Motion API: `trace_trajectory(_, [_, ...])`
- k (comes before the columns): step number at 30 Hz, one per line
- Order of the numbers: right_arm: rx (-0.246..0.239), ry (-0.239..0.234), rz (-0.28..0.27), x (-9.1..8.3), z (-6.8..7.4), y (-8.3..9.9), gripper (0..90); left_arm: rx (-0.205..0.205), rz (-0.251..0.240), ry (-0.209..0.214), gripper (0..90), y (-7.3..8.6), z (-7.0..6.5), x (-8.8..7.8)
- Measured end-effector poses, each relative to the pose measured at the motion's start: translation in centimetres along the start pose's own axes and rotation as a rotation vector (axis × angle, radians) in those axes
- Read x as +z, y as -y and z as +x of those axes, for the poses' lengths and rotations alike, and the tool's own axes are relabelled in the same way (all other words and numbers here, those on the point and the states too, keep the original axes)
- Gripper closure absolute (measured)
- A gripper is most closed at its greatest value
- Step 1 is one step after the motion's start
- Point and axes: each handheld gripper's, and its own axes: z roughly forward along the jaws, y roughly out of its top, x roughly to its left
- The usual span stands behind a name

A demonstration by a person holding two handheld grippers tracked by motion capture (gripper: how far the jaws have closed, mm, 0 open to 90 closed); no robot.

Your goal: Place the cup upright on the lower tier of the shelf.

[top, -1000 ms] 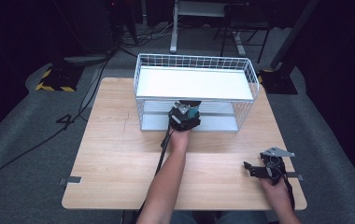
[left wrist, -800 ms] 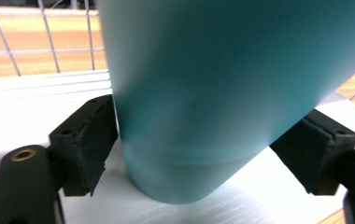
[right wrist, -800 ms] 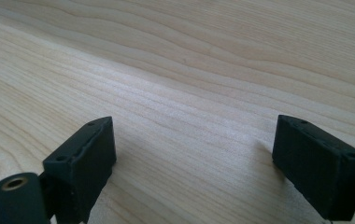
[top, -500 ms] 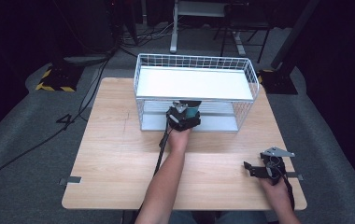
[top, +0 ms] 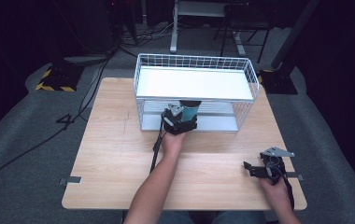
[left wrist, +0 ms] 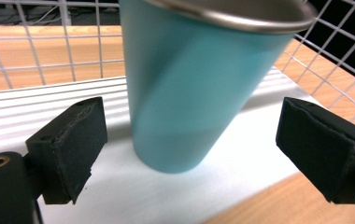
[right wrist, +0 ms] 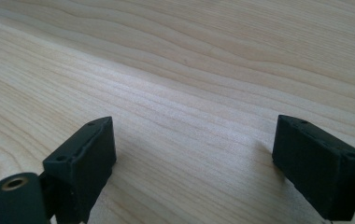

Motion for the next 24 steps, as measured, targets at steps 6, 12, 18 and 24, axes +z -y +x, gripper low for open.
trace_trajectory(6, [-0.003,-0.003,-0.001,0.1,0.0,-0.1,13.5,0.034,0.003,0.012,10.1,0.2,0.2,-2.5])
trace_trajectory(12, [-0.004,-0.003,-0.001,0.1,0.0,-0.1,13.6,0.040,-0.003,0.054,11.9,0.1,0.1,-5.3])
trace_trajectory(18, [-0.005,-0.003,-0.001,0.1,0.0,-0.1,13.6,0.042,0.001,0.082,12.0,0.0,0.3,-7.7])
trace_trajectory(24, [-0.006,-0.005,0.001,0.2,0.2,-0.1,13.6,0.056,-0.019,0.095,12.5,0.5,0.8,-10.4])
